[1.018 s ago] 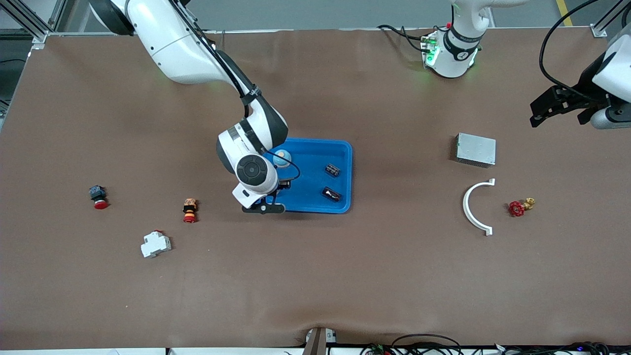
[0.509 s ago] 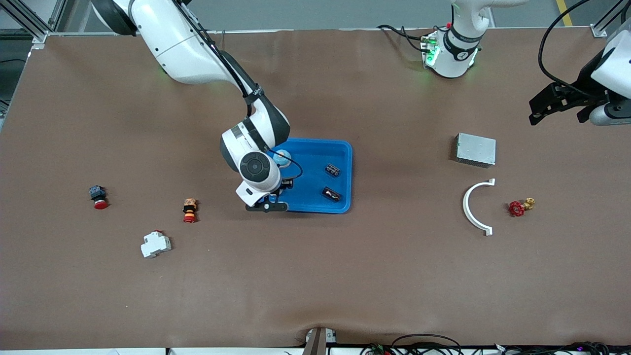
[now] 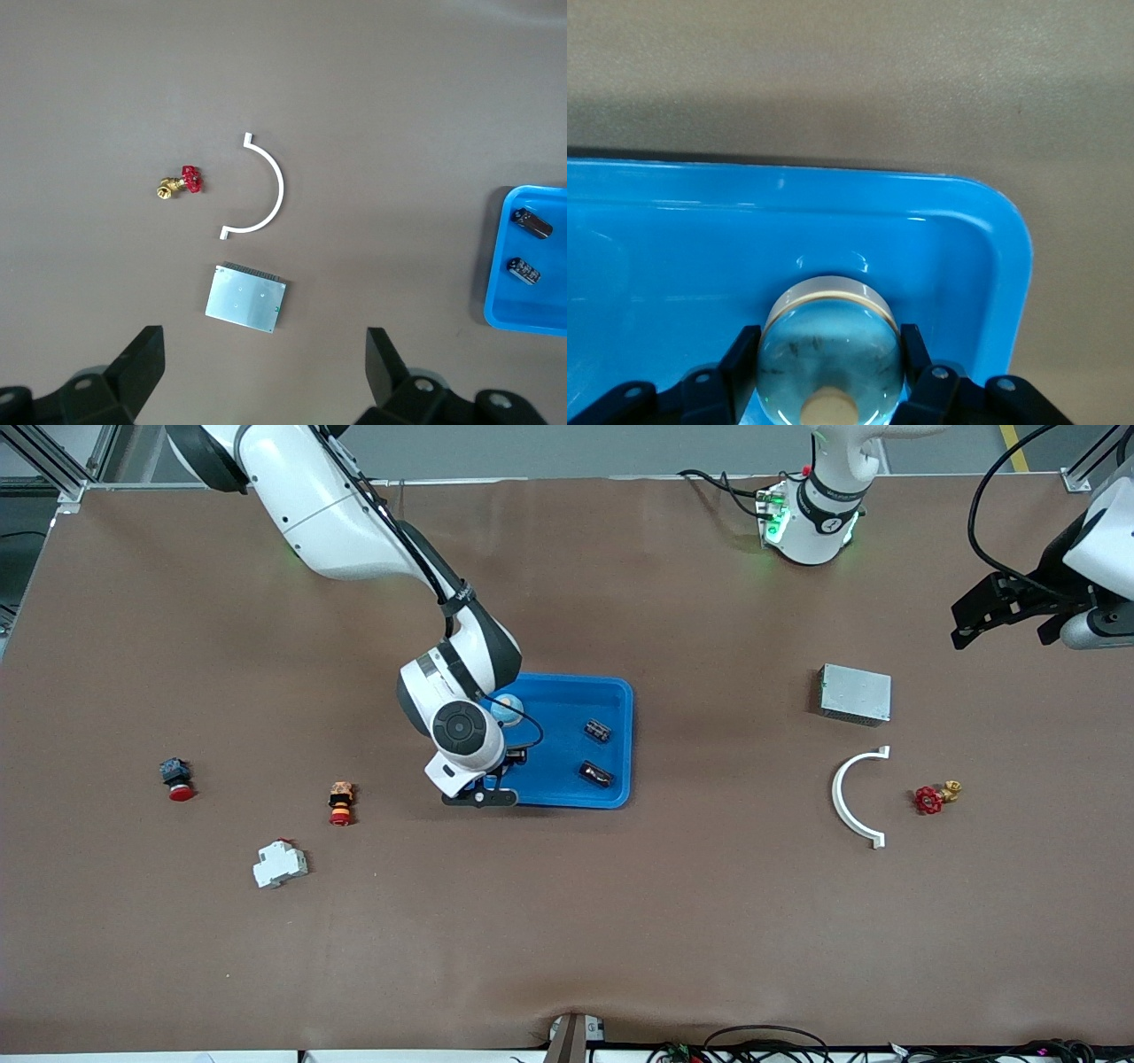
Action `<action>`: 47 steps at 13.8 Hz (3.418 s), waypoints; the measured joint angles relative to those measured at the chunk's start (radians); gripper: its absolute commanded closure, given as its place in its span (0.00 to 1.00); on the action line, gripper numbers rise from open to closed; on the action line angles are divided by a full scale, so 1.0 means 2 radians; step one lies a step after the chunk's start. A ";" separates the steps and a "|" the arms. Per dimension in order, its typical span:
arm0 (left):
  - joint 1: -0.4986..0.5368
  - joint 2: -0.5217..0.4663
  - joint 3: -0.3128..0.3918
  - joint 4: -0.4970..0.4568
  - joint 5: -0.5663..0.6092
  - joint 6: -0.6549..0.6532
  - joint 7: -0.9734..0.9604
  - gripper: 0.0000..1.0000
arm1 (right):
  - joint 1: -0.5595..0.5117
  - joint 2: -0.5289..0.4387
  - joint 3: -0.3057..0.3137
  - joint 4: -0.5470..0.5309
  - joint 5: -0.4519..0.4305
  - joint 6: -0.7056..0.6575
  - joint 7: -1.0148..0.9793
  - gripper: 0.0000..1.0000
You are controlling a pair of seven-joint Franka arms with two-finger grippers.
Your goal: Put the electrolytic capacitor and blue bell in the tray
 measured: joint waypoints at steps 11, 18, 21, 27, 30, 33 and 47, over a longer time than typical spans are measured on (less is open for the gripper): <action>0.000 -0.002 0.000 -0.001 0.000 -0.002 0.000 0.00 | -0.001 -0.067 -0.006 0.023 0.000 -0.119 0.000 0.00; 0.000 -0.003 0.000 -0.002 0.000 -0.002 0.000 0.00 | -0.065 -0.250 -0.014 0.026 -0.001 -0.316 -0.101 0.00; 0.000 -0.003 -0.001 -0.002 0.000 -0.002 0.000 0.00 | -0.129 -0.297 -0.018 0.022 -0.005 -0.346 -0.164 0.00; -0.001 -0.003 -0.004 -0.002 0.000 -0.002 -0.013 0.00 | -0.250 -0.313 -0.019 0.017 -0.021 -0.348 -0.283 0.00; -0.001 -0.003 -0.006 -0.002 0.000 -0.002 -0.014 0.00 | -0.279 -0.313 -0.019 0.017 -0.021 -0.348 -0.293 0.00; -0.001 -0.003 -0.014 -0.002 0.000 -0.002 -0.014 0.00 | -0.288 -0.314 -0.019 0.018 -0.021 -0.350 -0.293 0.00; 0.001 -0.003 -0.014 0.007 0.000 -0.002 -0.014 0.00 | -0.318 -0.318 -0.018 0.048 -0.023 -0.319 -0.293 0.00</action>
